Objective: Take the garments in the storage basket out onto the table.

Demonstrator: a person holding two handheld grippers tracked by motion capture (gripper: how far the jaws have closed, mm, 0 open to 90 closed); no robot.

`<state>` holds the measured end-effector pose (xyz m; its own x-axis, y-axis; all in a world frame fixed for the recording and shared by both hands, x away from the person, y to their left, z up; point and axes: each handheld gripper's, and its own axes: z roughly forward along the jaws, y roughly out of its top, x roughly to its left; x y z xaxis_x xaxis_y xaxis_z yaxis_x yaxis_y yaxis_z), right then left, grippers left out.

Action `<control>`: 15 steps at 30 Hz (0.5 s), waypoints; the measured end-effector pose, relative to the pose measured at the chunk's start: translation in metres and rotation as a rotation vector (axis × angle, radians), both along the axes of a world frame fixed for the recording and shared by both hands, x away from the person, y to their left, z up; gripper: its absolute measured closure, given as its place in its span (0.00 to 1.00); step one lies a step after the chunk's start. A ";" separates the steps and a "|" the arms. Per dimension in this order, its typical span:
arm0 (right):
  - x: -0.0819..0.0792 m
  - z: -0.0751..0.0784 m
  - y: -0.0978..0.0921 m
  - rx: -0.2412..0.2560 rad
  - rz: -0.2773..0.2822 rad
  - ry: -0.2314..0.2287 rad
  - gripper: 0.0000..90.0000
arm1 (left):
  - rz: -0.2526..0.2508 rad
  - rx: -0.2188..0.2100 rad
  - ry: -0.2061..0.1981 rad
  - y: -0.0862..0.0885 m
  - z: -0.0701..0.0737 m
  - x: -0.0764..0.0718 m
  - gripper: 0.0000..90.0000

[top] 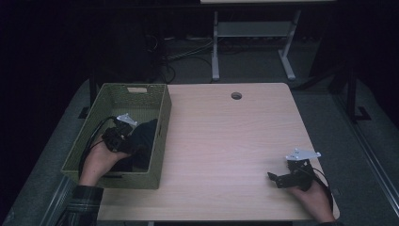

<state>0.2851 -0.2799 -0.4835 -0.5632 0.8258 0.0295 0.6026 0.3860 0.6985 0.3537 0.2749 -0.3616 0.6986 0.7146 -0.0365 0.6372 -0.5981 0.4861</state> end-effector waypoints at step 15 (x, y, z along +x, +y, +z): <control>0.000 0.000 0.000 0.002 0.001 0.001 0.00 | 0.002 -0.017 0.025 0.005 0.010 -0.002 0.82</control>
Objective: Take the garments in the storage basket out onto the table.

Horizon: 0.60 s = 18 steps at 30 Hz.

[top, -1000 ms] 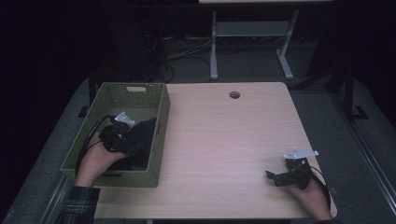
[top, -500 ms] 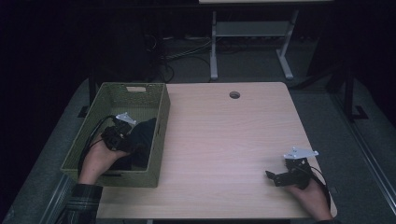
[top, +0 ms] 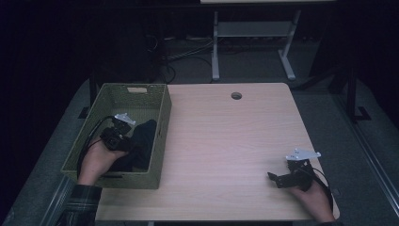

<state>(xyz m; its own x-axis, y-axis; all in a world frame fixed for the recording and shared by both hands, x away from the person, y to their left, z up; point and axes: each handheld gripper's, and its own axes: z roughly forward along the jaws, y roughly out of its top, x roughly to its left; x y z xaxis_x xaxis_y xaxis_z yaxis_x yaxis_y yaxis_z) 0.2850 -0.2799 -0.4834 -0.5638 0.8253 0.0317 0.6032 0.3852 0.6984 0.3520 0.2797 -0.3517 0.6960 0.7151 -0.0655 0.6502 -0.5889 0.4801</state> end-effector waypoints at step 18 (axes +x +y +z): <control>0.000 0.000 0.000 0.000 0.001 -0.001 0.00 | 0.022 -0.031 -0.019 0.018 0.036 -0.006 0.82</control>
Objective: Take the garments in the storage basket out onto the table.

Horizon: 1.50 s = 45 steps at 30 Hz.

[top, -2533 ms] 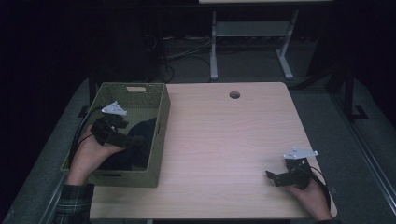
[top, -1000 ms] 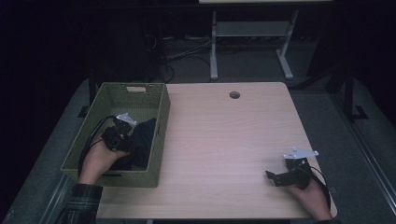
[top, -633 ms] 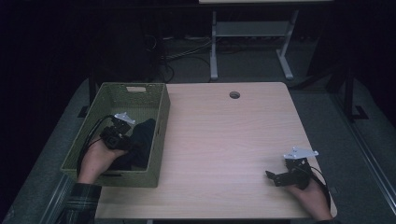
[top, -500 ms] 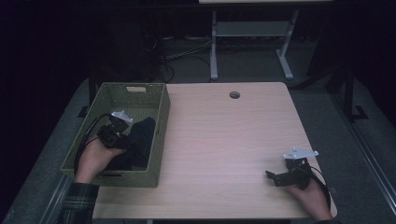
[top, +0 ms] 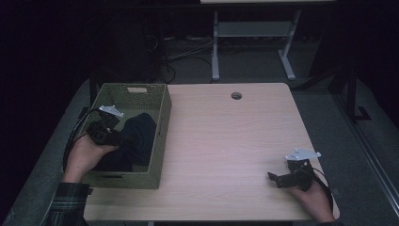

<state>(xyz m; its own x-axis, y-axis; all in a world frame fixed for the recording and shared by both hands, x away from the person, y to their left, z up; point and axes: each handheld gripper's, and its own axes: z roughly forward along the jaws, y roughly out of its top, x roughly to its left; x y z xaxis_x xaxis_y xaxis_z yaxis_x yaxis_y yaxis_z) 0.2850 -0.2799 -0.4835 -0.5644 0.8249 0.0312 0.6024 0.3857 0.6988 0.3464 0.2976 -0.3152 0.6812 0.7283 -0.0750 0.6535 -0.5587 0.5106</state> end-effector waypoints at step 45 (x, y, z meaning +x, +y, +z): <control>0.000 0.000 0.000 0.001 -0.004 0.003 0.00 | -0.016 -0.048 -0.053 -0.002 0.110 0.007 0.83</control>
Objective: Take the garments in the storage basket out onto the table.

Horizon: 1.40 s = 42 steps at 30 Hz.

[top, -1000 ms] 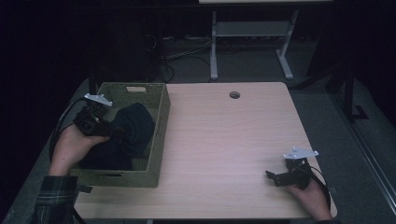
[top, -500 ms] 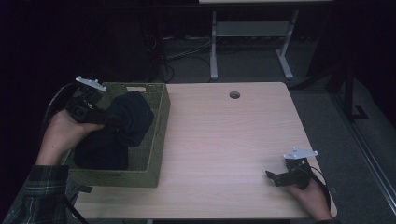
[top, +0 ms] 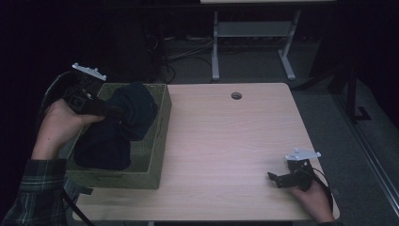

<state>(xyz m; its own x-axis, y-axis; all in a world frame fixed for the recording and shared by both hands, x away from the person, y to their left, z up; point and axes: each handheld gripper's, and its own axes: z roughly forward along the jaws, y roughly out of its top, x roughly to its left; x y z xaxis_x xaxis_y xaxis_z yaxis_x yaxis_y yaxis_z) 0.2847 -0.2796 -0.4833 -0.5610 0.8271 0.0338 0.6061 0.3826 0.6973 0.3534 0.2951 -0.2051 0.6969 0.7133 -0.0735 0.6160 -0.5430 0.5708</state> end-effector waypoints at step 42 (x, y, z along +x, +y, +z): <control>0.000 0.000 0.000 -0.001 -0.001 0.000 0.00 | -0.173 -0.049 -0.053 -0.113 0.037 0.016 0.83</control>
